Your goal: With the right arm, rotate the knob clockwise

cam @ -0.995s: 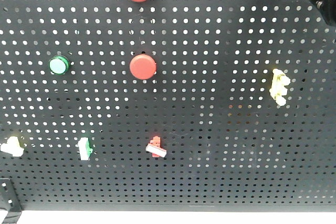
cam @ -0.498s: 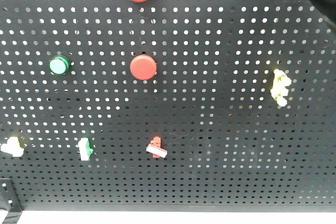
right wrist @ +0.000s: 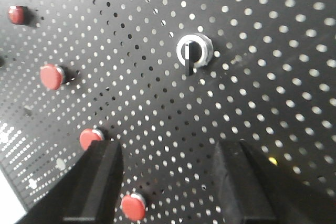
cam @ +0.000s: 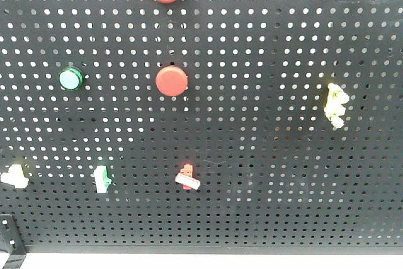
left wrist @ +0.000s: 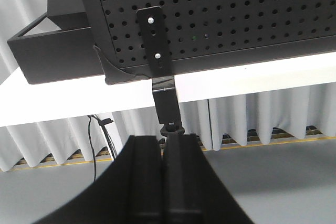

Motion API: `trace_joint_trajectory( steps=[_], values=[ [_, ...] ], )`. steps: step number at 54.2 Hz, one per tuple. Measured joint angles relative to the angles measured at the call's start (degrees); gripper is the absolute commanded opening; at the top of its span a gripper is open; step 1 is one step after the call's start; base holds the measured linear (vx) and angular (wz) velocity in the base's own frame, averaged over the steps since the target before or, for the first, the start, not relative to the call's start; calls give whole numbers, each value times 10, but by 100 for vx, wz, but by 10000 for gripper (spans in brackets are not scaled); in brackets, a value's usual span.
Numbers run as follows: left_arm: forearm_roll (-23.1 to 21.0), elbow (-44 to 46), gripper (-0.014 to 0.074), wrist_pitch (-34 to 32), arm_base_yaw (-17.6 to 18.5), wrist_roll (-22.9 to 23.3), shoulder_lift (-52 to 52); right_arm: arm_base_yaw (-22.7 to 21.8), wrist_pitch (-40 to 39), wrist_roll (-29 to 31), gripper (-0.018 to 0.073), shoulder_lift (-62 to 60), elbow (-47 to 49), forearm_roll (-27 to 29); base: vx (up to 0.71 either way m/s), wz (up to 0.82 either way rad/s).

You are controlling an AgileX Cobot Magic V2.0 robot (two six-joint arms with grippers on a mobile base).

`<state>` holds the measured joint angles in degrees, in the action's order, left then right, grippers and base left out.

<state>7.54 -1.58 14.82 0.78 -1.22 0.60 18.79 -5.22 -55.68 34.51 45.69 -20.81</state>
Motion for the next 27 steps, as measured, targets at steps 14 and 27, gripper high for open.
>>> trace_joint_trajectory(
  steps=[14,27],
  values=[
    [0,0,-6,0,0,0,0,0,-1,4,431,-30,-17,0,0,0],
    [0,0,-6,0,0,0,0,-58,52,163,304,-77,-19,42,0,0]
  ],
)
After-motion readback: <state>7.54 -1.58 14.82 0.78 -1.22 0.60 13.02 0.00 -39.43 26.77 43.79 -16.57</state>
